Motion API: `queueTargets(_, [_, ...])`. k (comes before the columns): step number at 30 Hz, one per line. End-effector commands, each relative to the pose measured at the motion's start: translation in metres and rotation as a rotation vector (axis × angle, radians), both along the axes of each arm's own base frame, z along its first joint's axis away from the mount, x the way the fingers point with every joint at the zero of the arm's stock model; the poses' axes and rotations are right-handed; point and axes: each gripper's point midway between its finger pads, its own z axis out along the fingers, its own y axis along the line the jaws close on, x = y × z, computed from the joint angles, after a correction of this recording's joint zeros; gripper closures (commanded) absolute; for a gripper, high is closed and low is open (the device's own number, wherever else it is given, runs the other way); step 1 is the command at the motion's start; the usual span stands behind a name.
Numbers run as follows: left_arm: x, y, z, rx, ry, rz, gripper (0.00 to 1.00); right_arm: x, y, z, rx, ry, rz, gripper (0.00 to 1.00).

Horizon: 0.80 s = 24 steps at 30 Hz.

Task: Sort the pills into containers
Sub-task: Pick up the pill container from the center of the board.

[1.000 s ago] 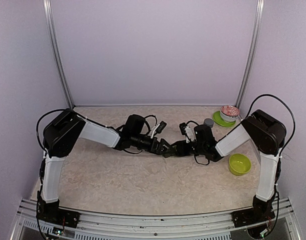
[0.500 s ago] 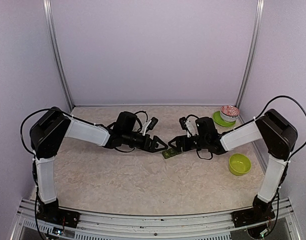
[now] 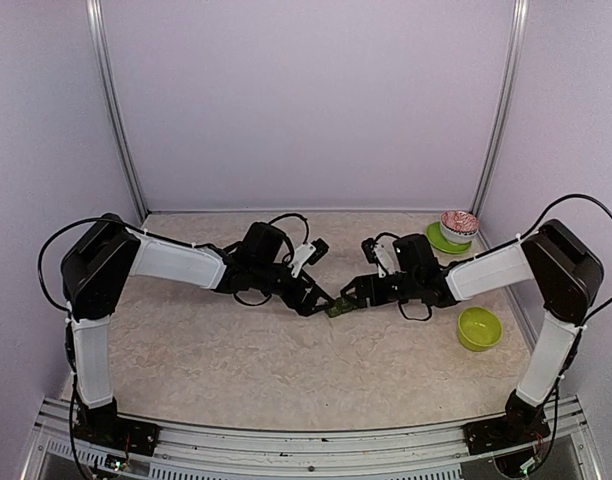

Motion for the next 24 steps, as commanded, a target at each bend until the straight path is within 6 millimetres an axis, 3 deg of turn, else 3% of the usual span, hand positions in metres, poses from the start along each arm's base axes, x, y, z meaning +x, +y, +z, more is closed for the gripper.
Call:
queueTargets(1, [0.008, -0.006, -0.011, 0.126, -0.163, -0.026, 0.01, -0.002, -0.023, 0.012, -0.007, 0.003, -0.054, 0.17])
queueTargets(9, [0.011, -0.023, -0.030, 0.178, -0.195, -0.072, 0.01, -0.010, -0.049, 0.032, -0.009, -0.026, -0.116, 0.15])
queueTargets(19, [0.019, -0.041, -0.047, 0.239, -0.247, -0.110, 0.01, -0.020, -0.061, 0.049, -0.008, -0.063, -0.130, 0.14])
queueTargets(24, [0.020, -0.046, -0.056, 0.278, -0.264, -0.125, 0.07, -0.023, -0.065, 0.050, -0.012, -0.068, -0.135, 0.14])
